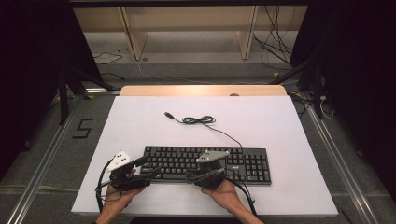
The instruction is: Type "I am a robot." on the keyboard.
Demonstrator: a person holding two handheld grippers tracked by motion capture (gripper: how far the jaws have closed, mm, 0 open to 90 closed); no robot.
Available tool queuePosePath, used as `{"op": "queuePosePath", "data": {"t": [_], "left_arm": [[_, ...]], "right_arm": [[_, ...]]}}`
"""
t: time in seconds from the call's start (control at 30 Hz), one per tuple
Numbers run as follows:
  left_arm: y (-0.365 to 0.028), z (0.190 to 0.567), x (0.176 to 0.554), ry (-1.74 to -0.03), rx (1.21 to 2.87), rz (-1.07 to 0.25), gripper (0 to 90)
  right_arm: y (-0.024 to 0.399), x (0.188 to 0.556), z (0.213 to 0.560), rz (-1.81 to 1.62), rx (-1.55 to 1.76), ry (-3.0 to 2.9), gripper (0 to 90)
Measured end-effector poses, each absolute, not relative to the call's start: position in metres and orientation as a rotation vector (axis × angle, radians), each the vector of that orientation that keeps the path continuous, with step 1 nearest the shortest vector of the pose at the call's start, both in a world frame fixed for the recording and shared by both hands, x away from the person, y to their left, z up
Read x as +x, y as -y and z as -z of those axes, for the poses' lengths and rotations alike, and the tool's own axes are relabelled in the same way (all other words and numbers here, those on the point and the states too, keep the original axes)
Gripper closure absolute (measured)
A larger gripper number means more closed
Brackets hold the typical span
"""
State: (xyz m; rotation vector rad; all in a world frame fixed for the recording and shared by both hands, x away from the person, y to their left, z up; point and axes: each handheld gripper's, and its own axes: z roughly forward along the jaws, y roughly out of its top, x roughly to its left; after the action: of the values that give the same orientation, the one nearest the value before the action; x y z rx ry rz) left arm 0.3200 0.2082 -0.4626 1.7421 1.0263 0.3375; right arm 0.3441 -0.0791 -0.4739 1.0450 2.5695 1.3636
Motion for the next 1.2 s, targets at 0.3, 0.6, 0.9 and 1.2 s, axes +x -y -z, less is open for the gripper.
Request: {"op": "queuePosePath", "data": {"t": [0.3,0.6,0.9,1.2], "left_arm": [[-0.209,0.463,0.322,-1.034,1.745,-0.340,26.9],[-0.214,0.466,0.329,-1.083,1.734,-0.355,39.2],[-0.216,0.475,0.341,-1.170,1.784,-0.366,65.2],[-0.217,0.480,0.347,-1.178,1.812,-0.355,82.6]], "right_arm": [[0.087,0.346,0.469,-1.401,1.078,-2.544,55.9],[0.092,0.346,0.462,-1.416,1.091,-2.504,43.4],[0.092,0.341,0.458,-1.455,1.050,-2.500,38.1],[0.095,0.335,0.454,-1.472,1.024,-2.485,36.2]]}}
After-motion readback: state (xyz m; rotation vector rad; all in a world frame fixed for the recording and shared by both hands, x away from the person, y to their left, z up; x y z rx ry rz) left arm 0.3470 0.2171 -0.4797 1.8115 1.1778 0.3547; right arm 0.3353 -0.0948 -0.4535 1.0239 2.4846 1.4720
